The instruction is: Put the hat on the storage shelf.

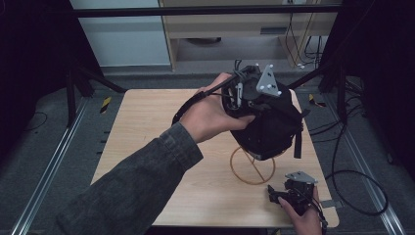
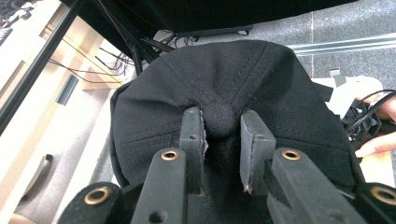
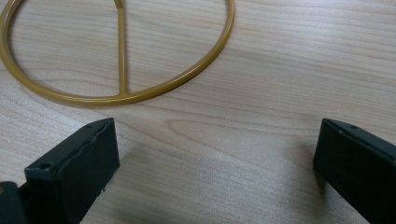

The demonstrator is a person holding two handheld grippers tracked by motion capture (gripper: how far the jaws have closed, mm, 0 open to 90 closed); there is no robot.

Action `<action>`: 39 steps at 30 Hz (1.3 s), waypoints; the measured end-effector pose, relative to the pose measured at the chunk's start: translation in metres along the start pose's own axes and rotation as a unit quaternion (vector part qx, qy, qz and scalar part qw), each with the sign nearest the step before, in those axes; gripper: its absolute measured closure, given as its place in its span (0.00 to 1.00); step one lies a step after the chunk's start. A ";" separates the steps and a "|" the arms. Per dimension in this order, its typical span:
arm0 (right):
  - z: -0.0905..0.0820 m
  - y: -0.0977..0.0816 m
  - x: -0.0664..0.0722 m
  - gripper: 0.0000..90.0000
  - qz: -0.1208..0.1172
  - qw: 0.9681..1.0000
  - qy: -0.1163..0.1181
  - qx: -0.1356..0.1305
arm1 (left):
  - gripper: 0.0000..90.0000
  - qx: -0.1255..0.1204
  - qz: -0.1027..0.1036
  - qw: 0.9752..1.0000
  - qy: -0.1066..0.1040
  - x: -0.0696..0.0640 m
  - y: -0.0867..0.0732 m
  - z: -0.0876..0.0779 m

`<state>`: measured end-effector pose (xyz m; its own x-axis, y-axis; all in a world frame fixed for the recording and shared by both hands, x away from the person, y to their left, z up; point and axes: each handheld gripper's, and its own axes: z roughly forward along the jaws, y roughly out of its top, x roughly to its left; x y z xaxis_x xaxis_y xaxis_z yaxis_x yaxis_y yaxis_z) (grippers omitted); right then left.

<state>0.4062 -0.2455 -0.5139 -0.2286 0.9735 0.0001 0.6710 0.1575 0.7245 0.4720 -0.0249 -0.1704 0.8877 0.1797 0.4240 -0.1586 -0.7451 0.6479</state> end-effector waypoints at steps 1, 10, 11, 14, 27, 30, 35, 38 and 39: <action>0.000 0.000 0.000 0.00 0.000 1.000 0.001 0.000 | 0.82 0.001 0.000 1.000 -0.001 0.000 0.000 0.001; 0.000 0.000 0.000 0.00 0.000 1.000 0.001 0.000 | 0.82 0.013 -0.008 1.000 -0.014 -0.002 -0.006 0.023; 0.000 0.000 0.000 0.00 -0.001 1.000 0.000 0.000 | 0.82 0.015 -0.008 1.000 -0.014 -0.003 -0.007 0.025; 0.000 0.000 0.000 0.00 -0.001 1.000 0.000 0.000 | 0.82 0.020 -0.010 1.000 -0.017 -0.003 -0.010 0.031; 0.000 0.000 -0.001 0.00 -0.004 1.000 0.000 0.000 | 0.82 0.031 -0.016 0.999 -0.024 -0.006 -0.019 0.052; 0.000 0.000 0.000 0.00 -0.003 1.000 0.000 0.000 | 0.82 0.032 -0.019 0.999 -0.024 -0.005 -0.022 0.055; 0.000 0.000 0.000 0.00 -0.003 1.000 0.000 0.000 | 0.82 0.035 -0.024 0.999 -0.028 -0.004 -0.025 0.061; 0.000 0.000 -0.001 0.00 -0.004 1.000 0.000 -0.001 | 0.82 0.033 -0.026 0.999 -0.030 -0.005 -0.026 0.063; 0.000 0.000 -0.001 0.00 -0.004 1.000 0.000 -0.001 | 0.82 0.032 -0.026 0.999 -0.030 -0.006 -0.026 0.063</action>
<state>0.4063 -0.2461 -0.5138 -0.2330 0.9725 -0.0061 0.6684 0.1647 0.7253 0.4980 -0.0468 -0.2296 0.9186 0.1813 0.3513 -0.0858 -0.7760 0.6249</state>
